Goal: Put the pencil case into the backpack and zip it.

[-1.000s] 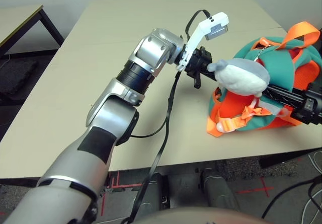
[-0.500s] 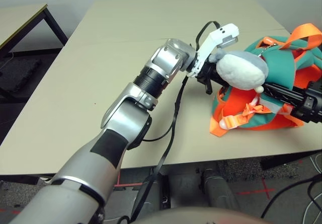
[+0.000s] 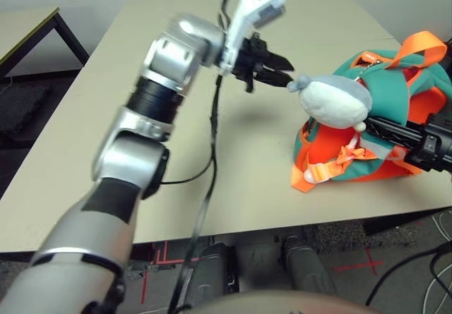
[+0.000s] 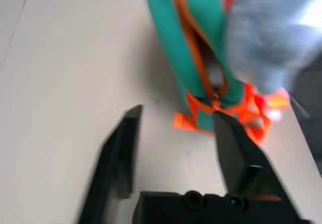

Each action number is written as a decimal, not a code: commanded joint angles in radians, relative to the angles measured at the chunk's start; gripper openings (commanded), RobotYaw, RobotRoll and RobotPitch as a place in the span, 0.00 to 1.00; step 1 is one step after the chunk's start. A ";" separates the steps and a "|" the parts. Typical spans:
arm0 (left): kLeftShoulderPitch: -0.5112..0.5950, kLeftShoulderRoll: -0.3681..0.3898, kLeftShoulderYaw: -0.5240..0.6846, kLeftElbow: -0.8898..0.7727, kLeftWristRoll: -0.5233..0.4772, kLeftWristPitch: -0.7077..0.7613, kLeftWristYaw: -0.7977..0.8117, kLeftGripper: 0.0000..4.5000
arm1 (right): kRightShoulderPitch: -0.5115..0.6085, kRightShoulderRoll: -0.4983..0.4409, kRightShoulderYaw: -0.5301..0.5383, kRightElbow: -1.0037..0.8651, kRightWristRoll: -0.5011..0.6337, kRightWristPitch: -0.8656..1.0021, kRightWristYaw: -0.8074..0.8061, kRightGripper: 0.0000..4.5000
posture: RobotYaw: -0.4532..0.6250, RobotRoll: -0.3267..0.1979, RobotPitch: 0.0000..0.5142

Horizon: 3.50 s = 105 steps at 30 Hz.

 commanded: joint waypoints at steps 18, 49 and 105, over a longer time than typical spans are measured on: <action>-0.037 -0.176 -0.039 0.016 -0.060 -0.012 0.030 1.00 | -0.031 0.035 0.045 -0.022 -0.014 0.004 0.015 0.04 | 0.29 0.62 0.10; -0.141 -0.154 0.515 0.192 -0.404 0.644 0.519 0.05 | 0.011 0.076 0.054 -0.047 -0.023 0.001 -0.003 0.04 | 0.30 0.62 0.14; 0.708 0.178 -0.040 -0.154 -1.380 0.912 0.887 0.05 | -0.053 0.167 0.123 0.059 -0.268 -0.016 0.034 0.04 | 0.34 0.62 0.21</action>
